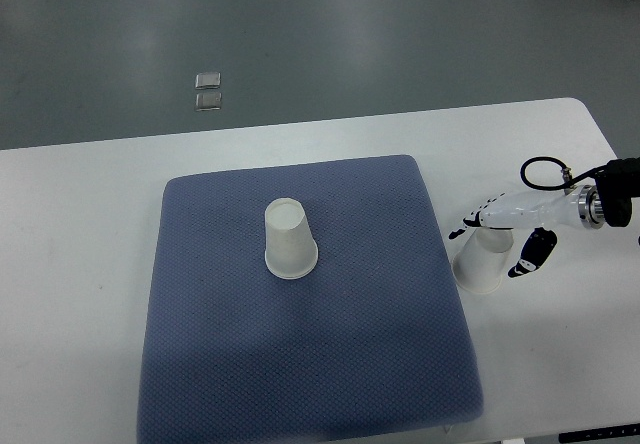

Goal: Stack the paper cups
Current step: 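Close the right hand fingers around the white cup beside the pad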

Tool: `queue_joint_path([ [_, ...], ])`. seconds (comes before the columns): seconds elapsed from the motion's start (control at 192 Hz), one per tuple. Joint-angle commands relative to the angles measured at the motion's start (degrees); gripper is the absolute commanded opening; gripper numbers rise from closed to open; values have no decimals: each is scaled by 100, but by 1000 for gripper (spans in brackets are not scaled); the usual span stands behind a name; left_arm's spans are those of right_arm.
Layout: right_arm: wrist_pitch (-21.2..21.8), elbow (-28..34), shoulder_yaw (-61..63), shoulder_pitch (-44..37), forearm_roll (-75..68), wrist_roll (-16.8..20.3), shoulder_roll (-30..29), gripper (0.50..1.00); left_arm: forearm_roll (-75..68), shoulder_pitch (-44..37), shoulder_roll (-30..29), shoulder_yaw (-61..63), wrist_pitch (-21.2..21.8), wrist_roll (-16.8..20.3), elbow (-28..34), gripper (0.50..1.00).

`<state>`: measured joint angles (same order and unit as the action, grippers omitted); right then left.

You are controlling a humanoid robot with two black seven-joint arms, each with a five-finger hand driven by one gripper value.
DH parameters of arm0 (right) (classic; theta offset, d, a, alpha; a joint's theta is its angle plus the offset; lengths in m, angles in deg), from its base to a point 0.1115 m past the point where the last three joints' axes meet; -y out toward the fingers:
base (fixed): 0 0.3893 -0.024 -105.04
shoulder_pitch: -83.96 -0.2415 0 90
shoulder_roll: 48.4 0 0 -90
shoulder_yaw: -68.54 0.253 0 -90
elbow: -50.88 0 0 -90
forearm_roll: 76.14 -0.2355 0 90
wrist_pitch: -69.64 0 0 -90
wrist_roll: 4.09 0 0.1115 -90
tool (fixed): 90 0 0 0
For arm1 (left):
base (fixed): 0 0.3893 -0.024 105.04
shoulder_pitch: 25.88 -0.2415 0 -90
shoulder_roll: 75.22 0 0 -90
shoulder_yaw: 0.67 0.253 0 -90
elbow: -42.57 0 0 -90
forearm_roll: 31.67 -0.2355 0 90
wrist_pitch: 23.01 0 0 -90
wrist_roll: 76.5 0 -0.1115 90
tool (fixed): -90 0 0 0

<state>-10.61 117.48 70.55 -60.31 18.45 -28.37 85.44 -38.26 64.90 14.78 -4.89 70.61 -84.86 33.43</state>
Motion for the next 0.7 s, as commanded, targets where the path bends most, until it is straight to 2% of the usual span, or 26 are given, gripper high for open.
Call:
queue_joint_path([
  [0.0, -8, 19, 1, 4, -10, -7, -7, 874, 0, 2, 0, 0, -1, 1, 0, 1000],
  [0.406, -70, 28, 1, 30, 16, -16, -86, 864, 0, 2, 0, 0, -1, 1, 0, 1000],
  [0.474, -52, 19, 1, 30, 43, -16, -86, 793, 0, 2, 0, 0, 7, 1, 0, 1000],
  [0.567, -44, 28, -8, 30, 51, -16, -86, 756, 0, 2, 0, 0, 7, 1, 0, 1000],
  [0.604, -26, 28, -8, 30, 60, -16, -86, 721, 0, 2, 0, 0, -1, 1, 0, 1000],
  [0.697, -17, 19, -8, 30, 69, -16, -77, 678, 0, 2, 0, 0, -1, 1, 0, 1000],
])
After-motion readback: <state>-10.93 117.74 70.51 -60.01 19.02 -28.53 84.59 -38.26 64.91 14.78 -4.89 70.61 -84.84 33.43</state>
